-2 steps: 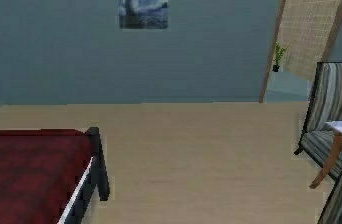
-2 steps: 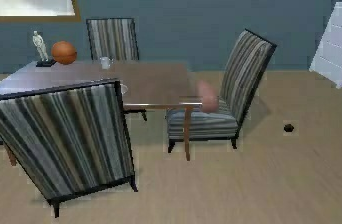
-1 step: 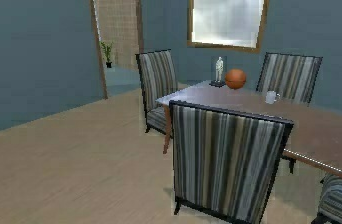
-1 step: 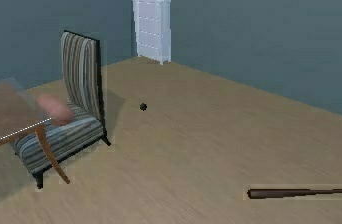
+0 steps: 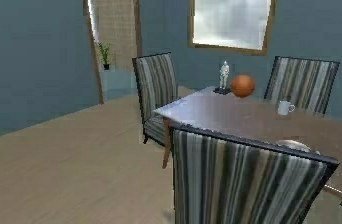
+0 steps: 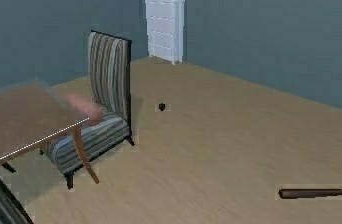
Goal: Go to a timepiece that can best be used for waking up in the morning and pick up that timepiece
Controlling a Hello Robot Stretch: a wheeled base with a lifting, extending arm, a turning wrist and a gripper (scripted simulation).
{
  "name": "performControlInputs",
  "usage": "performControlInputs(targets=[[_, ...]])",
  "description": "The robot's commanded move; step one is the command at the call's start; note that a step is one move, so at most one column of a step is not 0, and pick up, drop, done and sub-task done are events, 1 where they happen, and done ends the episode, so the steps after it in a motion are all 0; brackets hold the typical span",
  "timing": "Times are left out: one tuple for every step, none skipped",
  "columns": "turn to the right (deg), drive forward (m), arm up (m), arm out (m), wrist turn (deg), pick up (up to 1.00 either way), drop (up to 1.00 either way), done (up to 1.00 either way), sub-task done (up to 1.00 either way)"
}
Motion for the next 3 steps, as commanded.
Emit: performControlInputs(targets=[[-45.0,0.00,0.00,0.00,0.0,0.00,0.00,0.00,0.00],[0.0,0.90,0.00,0.00,0.0,0.00,0.00,0.00,0.00],[45.0,0.00,0.00,0.00,0.0,0.00,0.00,0.00,0.00]])
